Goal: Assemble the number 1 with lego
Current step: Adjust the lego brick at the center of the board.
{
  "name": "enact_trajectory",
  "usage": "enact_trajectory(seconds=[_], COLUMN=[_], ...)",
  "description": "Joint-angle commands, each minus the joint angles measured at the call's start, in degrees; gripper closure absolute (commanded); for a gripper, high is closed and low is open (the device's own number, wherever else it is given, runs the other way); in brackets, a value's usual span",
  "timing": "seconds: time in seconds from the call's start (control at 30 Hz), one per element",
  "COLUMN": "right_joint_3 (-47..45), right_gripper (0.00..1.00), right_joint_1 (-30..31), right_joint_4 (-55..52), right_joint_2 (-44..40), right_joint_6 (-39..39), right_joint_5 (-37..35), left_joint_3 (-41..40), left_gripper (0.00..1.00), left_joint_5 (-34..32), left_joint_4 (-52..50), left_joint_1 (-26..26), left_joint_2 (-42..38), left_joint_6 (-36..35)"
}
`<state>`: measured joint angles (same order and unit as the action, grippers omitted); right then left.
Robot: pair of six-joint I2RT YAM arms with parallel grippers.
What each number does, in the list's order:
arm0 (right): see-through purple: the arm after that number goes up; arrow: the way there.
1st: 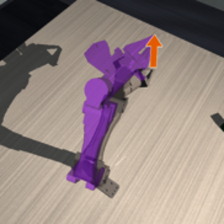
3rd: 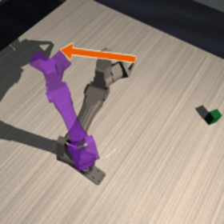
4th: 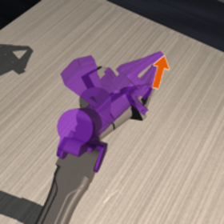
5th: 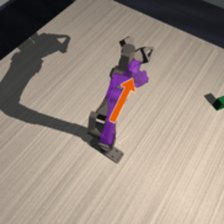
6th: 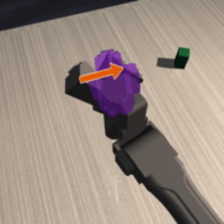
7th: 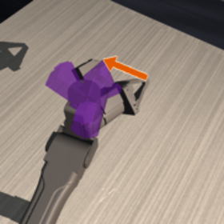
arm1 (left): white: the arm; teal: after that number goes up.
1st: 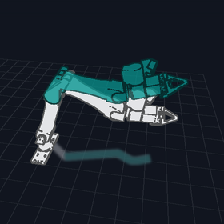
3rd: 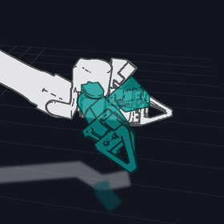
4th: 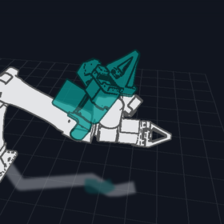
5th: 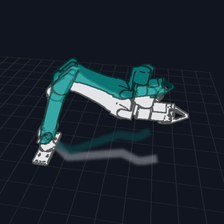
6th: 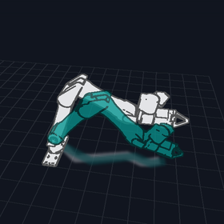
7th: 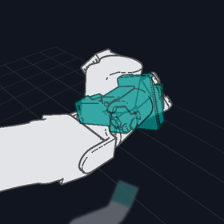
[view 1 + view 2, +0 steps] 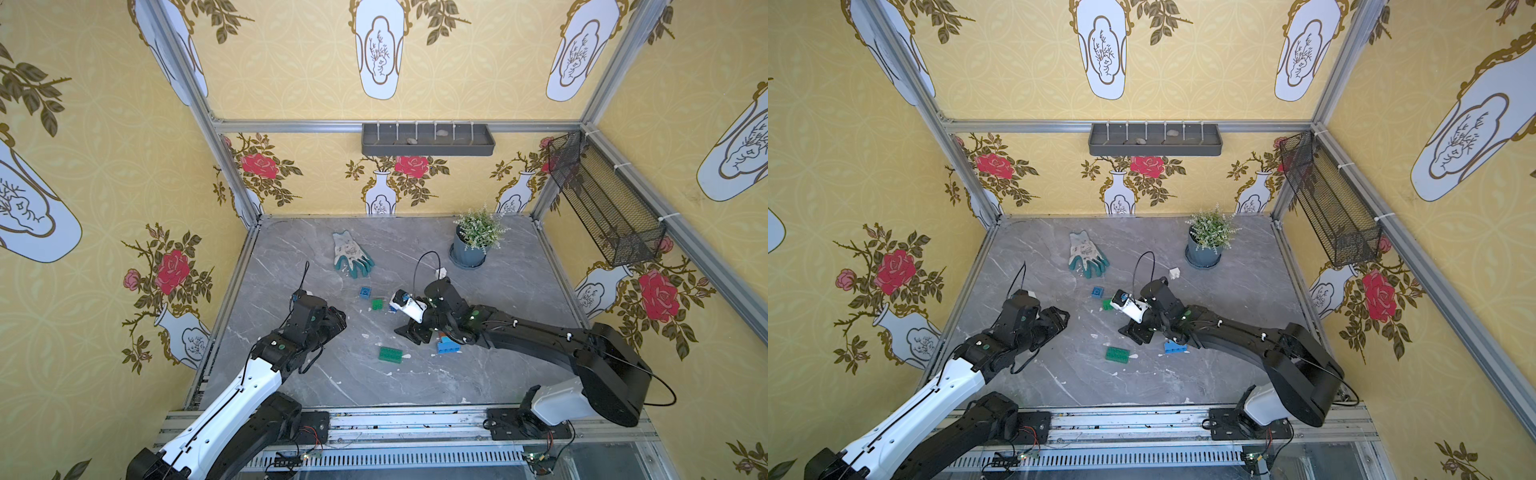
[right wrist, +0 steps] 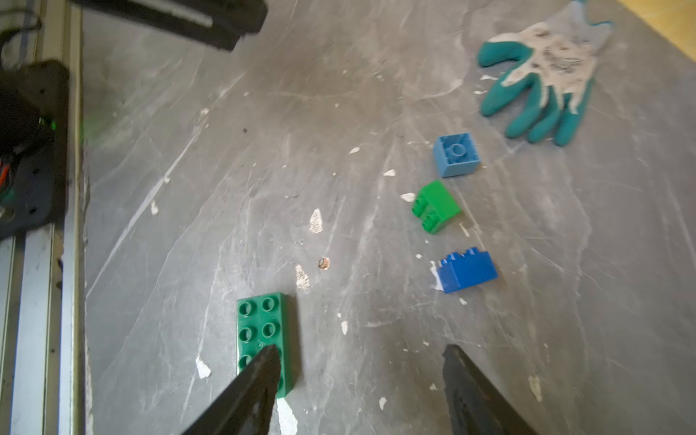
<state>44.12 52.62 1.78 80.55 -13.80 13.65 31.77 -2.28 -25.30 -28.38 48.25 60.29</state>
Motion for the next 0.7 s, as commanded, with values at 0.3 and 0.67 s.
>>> enact_trajectory(seconds=[0.3,0.67], right_joint_3=[-1.03,2.62], right_gripper=[0.29,0.24], right_joint_1=[-4.9,-6.66], right_joint_4=[-1.87,-10.65], right_joint_2=[-12.51,-12.95], right_joint_6=[26.2,33.02], right_joint_5=[-19.4,-22.88], left_joint_3=[10.77,25.33], left_gripper=[0.36,0.3], left_joint_5=[9.74,-0.04], left_joint_4=[3.89,-4.87], left_joint_1=[-0.96,-6.29], left_joint_2=[19.26,36.77], left_joint_6=[-9.89,-11.23])
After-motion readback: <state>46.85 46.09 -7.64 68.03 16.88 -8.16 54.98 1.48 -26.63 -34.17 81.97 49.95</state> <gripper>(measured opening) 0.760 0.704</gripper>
